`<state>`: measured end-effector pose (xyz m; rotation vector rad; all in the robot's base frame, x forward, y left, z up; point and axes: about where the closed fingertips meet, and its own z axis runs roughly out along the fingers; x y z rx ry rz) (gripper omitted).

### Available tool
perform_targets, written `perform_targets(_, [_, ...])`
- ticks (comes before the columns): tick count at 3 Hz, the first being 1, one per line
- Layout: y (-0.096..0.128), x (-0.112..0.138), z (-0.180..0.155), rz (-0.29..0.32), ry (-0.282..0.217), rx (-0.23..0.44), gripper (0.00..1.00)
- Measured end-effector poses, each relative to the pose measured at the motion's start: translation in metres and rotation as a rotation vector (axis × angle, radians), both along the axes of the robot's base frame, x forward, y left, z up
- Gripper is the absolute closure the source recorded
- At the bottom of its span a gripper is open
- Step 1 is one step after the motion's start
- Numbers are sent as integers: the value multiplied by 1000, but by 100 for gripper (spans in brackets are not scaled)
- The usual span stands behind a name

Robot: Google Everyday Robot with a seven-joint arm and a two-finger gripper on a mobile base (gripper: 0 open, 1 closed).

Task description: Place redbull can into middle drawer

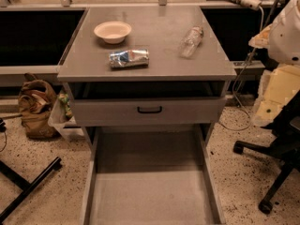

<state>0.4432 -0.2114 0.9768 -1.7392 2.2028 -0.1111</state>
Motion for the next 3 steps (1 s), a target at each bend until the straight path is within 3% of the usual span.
perform_targets(1, [26, 21, -3, 73, -43, 7, 0])
perform_targets(3, [82, 80, -20, 162, -100, 80, 0])
